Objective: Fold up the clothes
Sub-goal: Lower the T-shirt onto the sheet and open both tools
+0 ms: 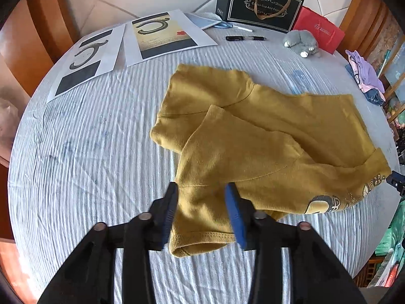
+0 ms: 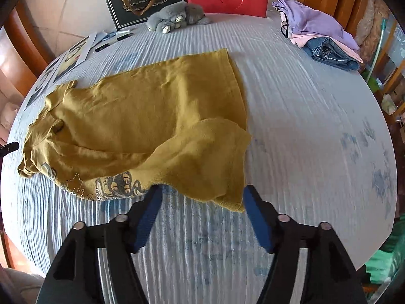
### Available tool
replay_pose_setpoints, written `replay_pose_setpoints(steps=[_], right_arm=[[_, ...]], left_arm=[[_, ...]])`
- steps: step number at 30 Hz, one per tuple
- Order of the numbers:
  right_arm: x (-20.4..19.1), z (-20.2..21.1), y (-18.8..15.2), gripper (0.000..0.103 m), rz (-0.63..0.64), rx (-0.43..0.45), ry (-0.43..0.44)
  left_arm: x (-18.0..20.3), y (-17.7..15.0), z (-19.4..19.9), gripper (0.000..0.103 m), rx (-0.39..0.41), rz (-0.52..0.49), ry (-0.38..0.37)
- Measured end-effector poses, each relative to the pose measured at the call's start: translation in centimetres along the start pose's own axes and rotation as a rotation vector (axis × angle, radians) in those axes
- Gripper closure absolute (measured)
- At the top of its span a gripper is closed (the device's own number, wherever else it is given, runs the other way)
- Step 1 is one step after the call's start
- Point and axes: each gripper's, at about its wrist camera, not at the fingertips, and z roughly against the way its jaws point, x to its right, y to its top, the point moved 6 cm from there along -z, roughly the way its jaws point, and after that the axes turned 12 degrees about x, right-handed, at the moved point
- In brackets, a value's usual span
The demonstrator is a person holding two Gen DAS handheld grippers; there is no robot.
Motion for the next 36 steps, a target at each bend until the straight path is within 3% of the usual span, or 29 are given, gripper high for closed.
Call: replay_pose_setpoints(steps=[1,6,11,12,13,14,16,18,22,24,25,26,32,33,35,36], right_arm=[[0.1,0.6,0.3,0.025,-0.006,0.015,0.004],[1.5,2.7,1.9,0.025,-0.045,0.065,-0.024],[3.9,2.3,1.7,0.026,-0.083,0.048,-0.069],[4.3,2.2,1.5,0.027,-0.085,0.042,-0.068],[4.5,1.9,1.2,0.028,-0.08,0.029,-0.068],[4.7,1.6,0.9,0.028,-0.075,0.016,-0.068],[4.5,0.7,-0.1,0.028,-0.041,-0.029,-0.049],[4.0,-0.3,-0.8,0.025,-0.002,-0.051,-0.042],[4.4,-0.7,0.8,0.024,-0.082,-0.01,0.007],[4.4,-0.4,2.2,0.031,-0.102,0.015,0.028],[4.3,-0.4,3.0,0.043,-0.097,0.024,0.032],[4.3,-0.5,3.5,0.048,-0.084,0.026,0.037],[3.6,-2.8,5.2,0.047,-0.065,0.001,0.057],[3.5,-3.1,5.2,0.045,-0.073,-0.003,0.065],[3.5,-3.7,5.2,0.029,-0.084,-0.01,0.076],[3.5,-3.8,5.2,0.027,-0.085,-0.013,0.076]], left_arm=[[-0.1,0.4,-0.1,0.048,0.011,0.001,0.0],[-0.2,2.4,-2.3,0.048,0.013,0.002,0.013],[0.9,1.2,-4.4,0.049,-0.049,-0.015,0.025],[1.0,0.6,-4.5,0.06,-0.058,-0.026,0.036],[1.2,0.1,-4.6,0.086,-0.067,-0.038,0.046],[1.4,-0.4,-4.6,0.094,-0.076,-0.049,0.056],[1.4,-1.0,-4.1,0.098,-0.073,-0.05,0.061],[1.3,-1.0,-3.0,0.098,-0.05,-0.037,0.059],[0.8,0.2,0.4,0.099,0.016,-0.014,0.055],[0.3,0.7,2.5,0.099,0.048,-0.003,0.055],[-0.1,0.8,3.6,0.099,0.068,-0.009,0.076],[-0.5,0.8,4.8,0.099,0.083,-0.016,0.092],[-2.7,-1.8,6.3,0.099,0.051,0.014,0.107],[-2.8,-2.0,5.8,0.096,0.041,0.039,0.089],[-2.9,-2.4,5.0,0.083,0.034,0.095,0.054],[-2.8,-2.5,4.6,0.068,0.04,0.113,0.039]])
